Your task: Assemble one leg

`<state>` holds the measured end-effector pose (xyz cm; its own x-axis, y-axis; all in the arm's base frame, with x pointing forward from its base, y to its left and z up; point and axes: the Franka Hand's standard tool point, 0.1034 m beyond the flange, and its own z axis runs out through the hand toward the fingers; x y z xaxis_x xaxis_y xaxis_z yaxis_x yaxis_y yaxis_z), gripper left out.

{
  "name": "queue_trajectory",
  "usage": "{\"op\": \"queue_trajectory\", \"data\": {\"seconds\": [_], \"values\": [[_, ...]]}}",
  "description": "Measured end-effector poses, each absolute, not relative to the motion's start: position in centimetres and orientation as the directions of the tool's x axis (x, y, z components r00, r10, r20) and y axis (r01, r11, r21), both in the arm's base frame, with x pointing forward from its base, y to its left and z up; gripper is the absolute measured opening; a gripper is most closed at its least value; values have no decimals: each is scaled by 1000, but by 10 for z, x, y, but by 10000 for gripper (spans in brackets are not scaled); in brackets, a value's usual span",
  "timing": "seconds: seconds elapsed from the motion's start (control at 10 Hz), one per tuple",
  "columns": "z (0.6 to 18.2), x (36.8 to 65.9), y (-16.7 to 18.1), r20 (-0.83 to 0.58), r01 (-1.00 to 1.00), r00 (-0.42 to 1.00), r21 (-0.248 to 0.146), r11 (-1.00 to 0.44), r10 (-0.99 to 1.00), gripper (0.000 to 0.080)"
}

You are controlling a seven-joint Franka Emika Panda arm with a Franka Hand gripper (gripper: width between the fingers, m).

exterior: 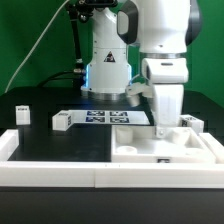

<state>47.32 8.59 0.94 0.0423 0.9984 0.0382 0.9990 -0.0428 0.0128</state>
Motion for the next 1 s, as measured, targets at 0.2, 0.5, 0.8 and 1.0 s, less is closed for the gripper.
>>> {"op": "queue_trajectory", "data": {"seconds": [0.2, 0.5, 0.8, 1.0], "values": [[9, 480, 84, 36, 1000, 21, 14, -22, 999, 59], [9, 482, 82, 37, 1000, 17, 17, -18, 999, 59], [9, 482, 82, 37, 1000, 18, 16, -19, 999, 372], [9, 482, 81, 37, 1000, 18, 16, -19, 999, 552]]}}
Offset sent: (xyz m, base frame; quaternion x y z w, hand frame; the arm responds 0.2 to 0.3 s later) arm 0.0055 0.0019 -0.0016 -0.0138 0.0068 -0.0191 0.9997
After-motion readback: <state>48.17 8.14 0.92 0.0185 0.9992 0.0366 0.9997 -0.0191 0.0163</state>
